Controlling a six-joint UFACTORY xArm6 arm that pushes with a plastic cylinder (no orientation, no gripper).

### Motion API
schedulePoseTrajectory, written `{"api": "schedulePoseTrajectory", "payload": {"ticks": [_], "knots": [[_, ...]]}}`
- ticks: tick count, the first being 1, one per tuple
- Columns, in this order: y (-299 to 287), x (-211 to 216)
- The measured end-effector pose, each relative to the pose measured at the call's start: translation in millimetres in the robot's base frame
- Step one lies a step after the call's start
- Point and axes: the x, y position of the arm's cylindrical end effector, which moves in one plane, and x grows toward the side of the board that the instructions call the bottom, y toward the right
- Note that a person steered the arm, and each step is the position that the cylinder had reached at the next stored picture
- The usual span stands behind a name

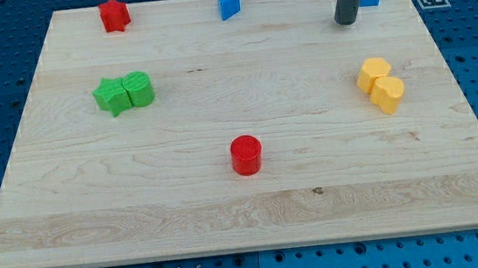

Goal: Point your arm towards the green circle

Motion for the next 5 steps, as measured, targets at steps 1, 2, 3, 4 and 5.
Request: {"api": "schedulePoseTrajectory", "payload": {"ticks": [1, 2, 3, 4, 5], "knots": [[-33, 12], [-63, 20], [-92, 38], [-127, 57], [-169, 63]]}}
